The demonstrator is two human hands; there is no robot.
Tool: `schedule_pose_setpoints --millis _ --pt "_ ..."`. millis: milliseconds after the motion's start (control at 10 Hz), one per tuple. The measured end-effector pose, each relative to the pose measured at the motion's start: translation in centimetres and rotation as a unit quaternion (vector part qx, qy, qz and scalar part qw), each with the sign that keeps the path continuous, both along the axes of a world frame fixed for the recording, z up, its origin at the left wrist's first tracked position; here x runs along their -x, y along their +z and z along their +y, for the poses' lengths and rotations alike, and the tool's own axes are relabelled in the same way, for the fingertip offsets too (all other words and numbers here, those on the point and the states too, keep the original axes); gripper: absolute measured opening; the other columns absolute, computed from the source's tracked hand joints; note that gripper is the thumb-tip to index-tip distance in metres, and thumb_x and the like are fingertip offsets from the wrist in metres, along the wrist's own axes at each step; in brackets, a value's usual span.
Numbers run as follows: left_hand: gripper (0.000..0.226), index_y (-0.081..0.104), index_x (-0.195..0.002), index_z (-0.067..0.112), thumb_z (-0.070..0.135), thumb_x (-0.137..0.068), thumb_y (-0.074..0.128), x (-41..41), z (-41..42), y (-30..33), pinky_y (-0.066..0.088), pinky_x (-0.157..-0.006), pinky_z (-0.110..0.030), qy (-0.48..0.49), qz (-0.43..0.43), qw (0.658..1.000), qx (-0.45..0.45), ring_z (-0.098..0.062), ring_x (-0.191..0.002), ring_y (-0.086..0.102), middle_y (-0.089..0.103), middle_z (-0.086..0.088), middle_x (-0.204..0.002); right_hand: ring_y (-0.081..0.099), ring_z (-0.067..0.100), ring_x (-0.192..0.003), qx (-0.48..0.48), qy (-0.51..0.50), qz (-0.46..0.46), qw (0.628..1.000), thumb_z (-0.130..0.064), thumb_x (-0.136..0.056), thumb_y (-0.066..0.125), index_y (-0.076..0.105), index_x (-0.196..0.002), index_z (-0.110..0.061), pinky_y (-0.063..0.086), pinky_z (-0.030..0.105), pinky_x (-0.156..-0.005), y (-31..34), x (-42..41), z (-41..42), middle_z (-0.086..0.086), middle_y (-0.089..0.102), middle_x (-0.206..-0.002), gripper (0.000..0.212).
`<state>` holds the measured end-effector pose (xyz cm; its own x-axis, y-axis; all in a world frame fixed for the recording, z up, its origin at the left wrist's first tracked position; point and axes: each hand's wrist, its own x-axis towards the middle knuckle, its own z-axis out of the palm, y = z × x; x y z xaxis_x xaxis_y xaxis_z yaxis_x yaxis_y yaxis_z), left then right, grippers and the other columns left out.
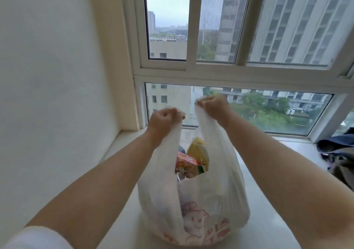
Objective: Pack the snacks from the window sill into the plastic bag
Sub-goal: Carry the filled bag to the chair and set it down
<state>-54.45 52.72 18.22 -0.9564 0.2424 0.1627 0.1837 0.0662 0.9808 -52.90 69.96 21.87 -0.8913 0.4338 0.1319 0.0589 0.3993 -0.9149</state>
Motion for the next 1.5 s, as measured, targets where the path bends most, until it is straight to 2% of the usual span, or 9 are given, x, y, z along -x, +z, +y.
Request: schedule_pose_setpoints --millis 100,200,300,500,700,900,1100,1400,1500 --pt "0.026 0.071 -0.076 0.013 0.016 -0.096 0.055 0.3 -1.0 -1.1 0.05 -0.063 -0.021 -0.002 -0.004 1.0 -0.026 -0.005 -0.064 0.062 0.07 0.01 -0.067 0.054 0.003 -0.055 0.068 -0.021 -0.075 0.995 -0.017 -0.088 0.064 0.066 -0.111 0.003 0.042 0.014 -0.051 -3.4 -3.1 2.0 -0.003 0.059 -0.07 0.031" --pt "0.031 0.069 -0.069 0.014 0.015 -0.096 0.055 1.9 -3.6 -1.4 0.046 -0.067 -0.027 0.092 -0.055 0.993 -0.056 -0.011 -0.063 0.054 0.065 0.012 -0.054 0.063 0.004 -0.103 0.143 -0.222 -0.07 0.962 -0.025 -0.096 0.048 0.069 -0.114 -0.017 0.05 0.035 -0.088 -4.5 -3.5 6.3 -0.009 0.071 -0.097 0.029" --pt "0.047 0.061 -0.052 0.016 0.022 -0.097 0.05 1.9 -3.4 -1.6 0.045 -0.074 -0.031 0.102 -0.081 0.991 -0.031 -0.017 -0.068 0.053 0.061 0.007 -0.055 0.067 -0.007 -0.067 0.045 -0.301 -0.097 0.948 -0.028 -0.099 0.044 0.066 -0.098 -0.022 0.057 0.024 -0.073 -3.0 -4.6 6.6 -0.003 0.071 -0.073 0.023" --pt "0.042 0.06 -0.06 0.013 0.031 -0.096 0.052 0.1 -1.3 -0.6 0.044 -0.07 -0.03 0.149 -0.067 0.986 0.029 -0.019 -0.071 0.053 0.061 -0.003 -0.072 0.06 0.031 -0.11 -0.012 -0.094 -0.11 0.989 -0.025 -0.091 0.061 0.066 -0.113 0.001 0.047 0.039 -0.099 -1.8 -5.3 5.3 0.016 0.065 -0.119 0.034" --pt "0.025 0.066 -0.106 0.007 0.027 -0.095 0.055 -2.7 -2.5 -0.6 0.045 -0.068 -0.029 0.151 -0.071 0.986 0.005 -0.022 -0.088 0.054 0.059 -0.008 -0.095 0.058 0.026 -0.089 -0.045 -0.072 -0.124 0.989 -0.024 -0.091 0.06 0.064 -0.105 0.005 0.052 0.031 -0.077 -0.7 -6.5 3.1 0.013 0.062 -0.098 0.032" --pt "0.017 0.066 -0.075 0.012 0.011 -0.091 0.06 -6.1 -4.1 0.1 0.044 -0.061 -0.023 0.151 -0.093 0.983 -0.038 -0.016 -0.074 0.055 0.061 -0.004 -0.078 0.064 0.03 -0.09 0.101 0.02 -0.2 0.975 -0.016 -0.084 0.07 0.06 -0.103 0.001 0.055 0.04 -0.082 -0.5 -7.5 2.0 0.017 0.065 -0.1 0.027" --pt "0.015 0.07 -0.079 0.012 0.017 -0.089 0.06 -8.8 -3.3 -0.8 0.048 -0.063 -0.028 0.175 -0.074 0.982 -0.004 -0.019 -0.076 0.055 0.063 -0.007 -0.086 0.065 0.032 -0.101 0.034 0.099 -0.267 0.958 -0.011 -0.082 0.071 0.059 -0.104 0.002 0.052 0.046 -0.093 -0.4 -9.3 0.7 0.019 0.063 -0.111 0.029" --pt "0.014 0.069 -0.083 0.013 0.013 -0.089 0.056 -12.1 -3.0 0.6 0.052 -0.077 -0.036 0.265 -0.014 0.964 -0.029 -0.027 -0.094 0.059 0.066 -0.01 -0.098 0.049 0.012 -0.064 0.199 0.064 -0.091 0.974 -0.011 -0.092 0.058 0.057 -0.108 -0.001 0.042 0.029 -0.069 1.4 -10.4 1.5 0.003 0.051 -0.069 0.019" --pt "0.036 0.063 -0.06 0.018 0.008 -0.091 0.048 -12.6 -4.2 0.6 0.047 -0.078 -0.033 0.281 0.019 0.959 -0.023 -0.024 -0.092 0.059 0.066 -0.005 -0.092 0.056 0.015 -0.069 0.222 0.078 -0.08 0.969 -0.012 -0.09 0.06 0.059 -0.111 0.002 0.049 0.034 -0.083 1.2 -10.2 1.4 0.006 0.058 -0.074 0.025"
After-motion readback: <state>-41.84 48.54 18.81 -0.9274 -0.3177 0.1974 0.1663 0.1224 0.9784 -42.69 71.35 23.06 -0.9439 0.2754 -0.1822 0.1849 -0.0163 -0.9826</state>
